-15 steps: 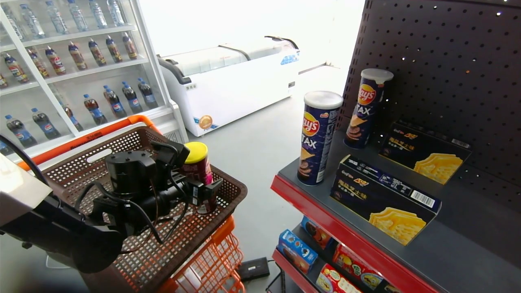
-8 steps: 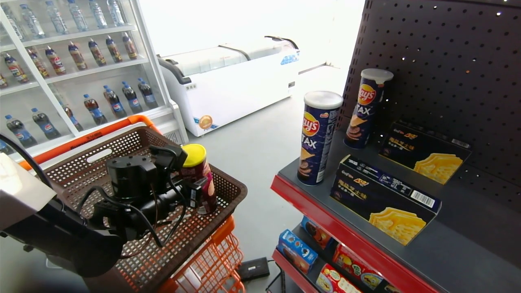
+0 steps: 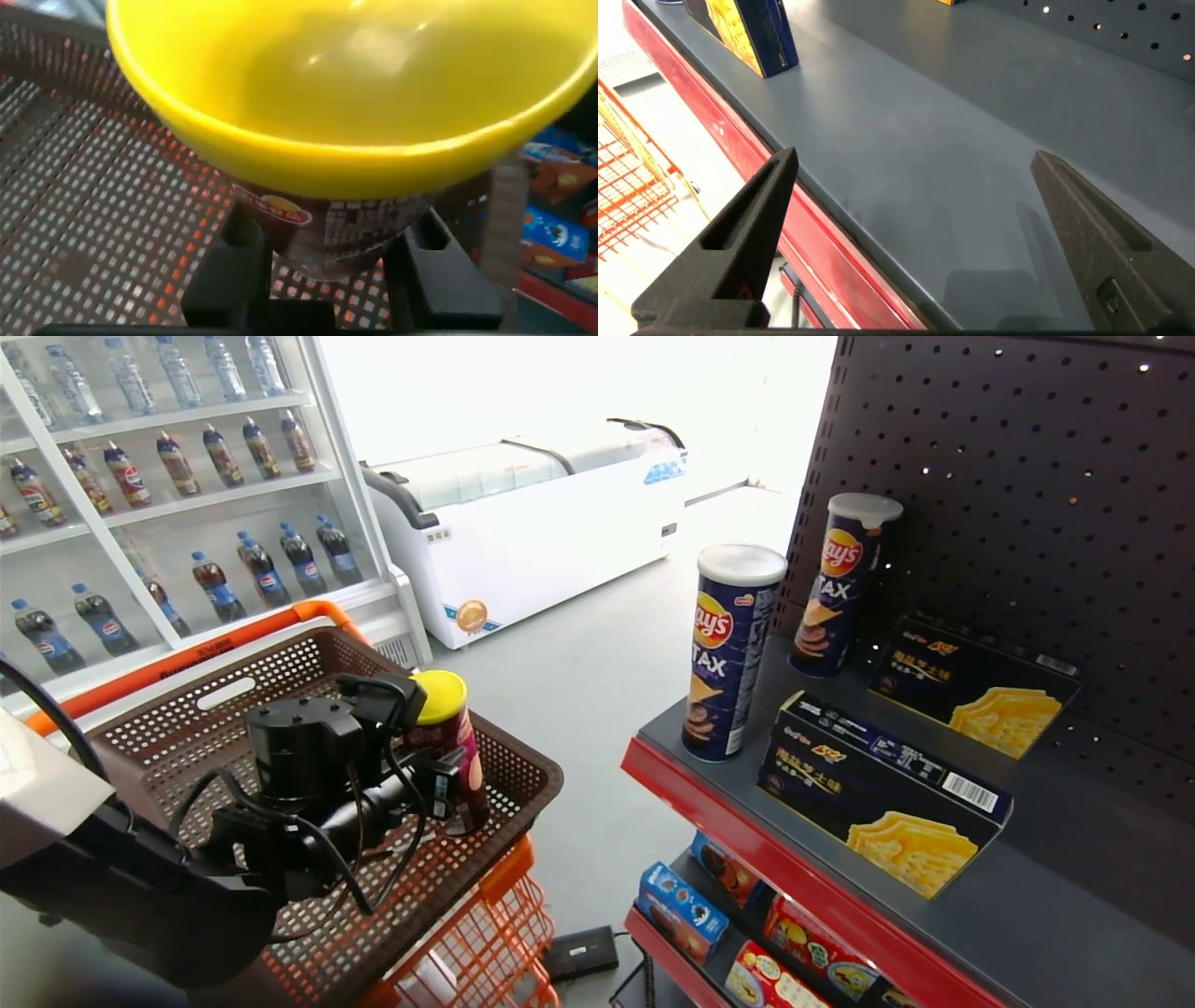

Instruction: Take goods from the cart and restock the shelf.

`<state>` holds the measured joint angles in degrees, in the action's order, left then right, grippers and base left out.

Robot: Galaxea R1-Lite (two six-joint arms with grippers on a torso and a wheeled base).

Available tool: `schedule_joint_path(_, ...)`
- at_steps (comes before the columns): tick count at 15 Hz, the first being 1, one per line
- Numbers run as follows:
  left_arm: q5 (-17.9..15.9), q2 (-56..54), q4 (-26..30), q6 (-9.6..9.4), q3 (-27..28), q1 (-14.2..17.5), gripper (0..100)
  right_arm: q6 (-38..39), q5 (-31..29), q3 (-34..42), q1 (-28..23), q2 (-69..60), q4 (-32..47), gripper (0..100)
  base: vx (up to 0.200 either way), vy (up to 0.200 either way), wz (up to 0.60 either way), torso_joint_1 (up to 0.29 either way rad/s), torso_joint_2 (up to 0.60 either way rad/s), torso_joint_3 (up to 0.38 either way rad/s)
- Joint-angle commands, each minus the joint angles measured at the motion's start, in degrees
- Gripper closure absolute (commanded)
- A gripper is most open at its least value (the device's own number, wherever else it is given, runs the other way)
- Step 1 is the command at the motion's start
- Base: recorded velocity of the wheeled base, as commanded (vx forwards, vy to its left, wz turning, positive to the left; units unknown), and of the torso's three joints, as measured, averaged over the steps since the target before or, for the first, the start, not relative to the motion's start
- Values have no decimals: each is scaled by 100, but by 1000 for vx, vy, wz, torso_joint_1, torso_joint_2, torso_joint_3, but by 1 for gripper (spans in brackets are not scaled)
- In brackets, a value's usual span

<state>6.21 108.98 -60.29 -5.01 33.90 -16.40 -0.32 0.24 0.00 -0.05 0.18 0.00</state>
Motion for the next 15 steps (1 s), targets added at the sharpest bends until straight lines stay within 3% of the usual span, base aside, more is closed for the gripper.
schedule_joint_path(1,-383,-378,-70,-9,117,5,100,-3,2,0,5,8,0,0,0,0,0,0,0,0)
schedule_joint_path(2,-629,-589,9,-44,196,5,100,-3,2,0,5,8,-9,0,0,0,0,0,0,0)
schedule_joint_path(4,-682,-905,554,-44,530,-4,100,-3,2,0,5,8,0,0,0,0,0,0,0,0)
schedule_joint_path(8,-1174,-1468,1283,-44,1013,14,100,-3,2,0,-4,8,0,0,0,0,0,0,0,0)
schedule_joint_path(10,-1350,-1819,1626,-44,1013,-13,100,-3,2,0,-4,8,0,0,0,0,0,0,0,0)
schedule_joint_path(13,-1535,-2171,1670,-44,1083,-65,100,-3,2,0,5,8,0,0,0,0,0,0,0,0)
schedule_joint_path(15,-1622,-2575,2022,-105,1057,-268,100,-3,2,0,-4,8,0,0,0,0,0,0,0,0)
